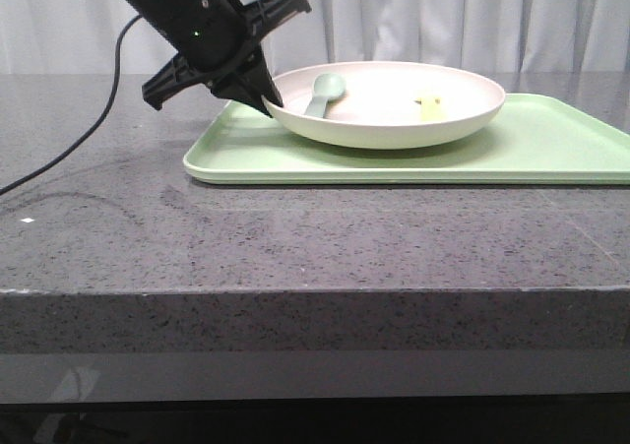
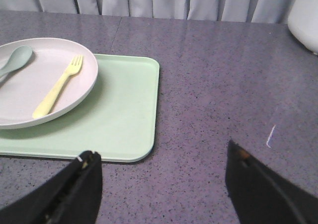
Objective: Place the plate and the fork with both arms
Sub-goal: 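Lift the plate with the left gripper and carry it onto the green tray, then open the left gripper, release the plate, and withdraw upward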
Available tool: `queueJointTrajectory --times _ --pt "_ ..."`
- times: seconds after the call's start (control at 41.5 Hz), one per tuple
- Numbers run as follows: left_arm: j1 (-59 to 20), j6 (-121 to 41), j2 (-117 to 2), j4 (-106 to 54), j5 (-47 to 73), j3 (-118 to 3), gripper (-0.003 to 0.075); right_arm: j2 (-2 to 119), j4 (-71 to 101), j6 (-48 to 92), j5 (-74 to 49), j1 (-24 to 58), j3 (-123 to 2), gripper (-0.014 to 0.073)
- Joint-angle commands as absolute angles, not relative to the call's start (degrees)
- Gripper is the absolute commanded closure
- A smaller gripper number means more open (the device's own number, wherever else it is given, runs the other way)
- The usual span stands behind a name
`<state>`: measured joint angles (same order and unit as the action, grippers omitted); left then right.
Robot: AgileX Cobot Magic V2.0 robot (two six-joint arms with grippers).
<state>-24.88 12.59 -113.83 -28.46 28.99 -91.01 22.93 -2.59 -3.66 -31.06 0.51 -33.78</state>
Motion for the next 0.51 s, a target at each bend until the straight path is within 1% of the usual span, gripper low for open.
queueJointTrajectory --times 0.0,0.241,0.314,0.386,0.482 --pt "-25.55 13.9 -110.96 -29.89 25.49 -93.12 0.074 23.81 -3.57 -3.21 -26.8 0.33 -35.66 0.0053" --pt "-25.55 13.9 -111.2 -30.0 26.56 -93.12 0.0738 23.81 -3.57 -3.21 -26.8 0.33 -35.66 0.0053" --pt "-25.55 13.9 -111.2 -29.89 26.92 -93.12 0.072 23.81 -3.57 -3.21 -26.8 0.33 -35.66 0.0053" --pt "-25.55 13.9 -111.2 -29.89 27.14 -93.12 0.0671 23.81 -3.57 -3.21 -26.8 0.33 -35.66 0.0053" --pt "-25.55 13.9 -111.2 -29.77 27.36 -93.12 0.0556 23.81 -3.57 -3.21 -26.8 0.33 -35.66 0.0053"
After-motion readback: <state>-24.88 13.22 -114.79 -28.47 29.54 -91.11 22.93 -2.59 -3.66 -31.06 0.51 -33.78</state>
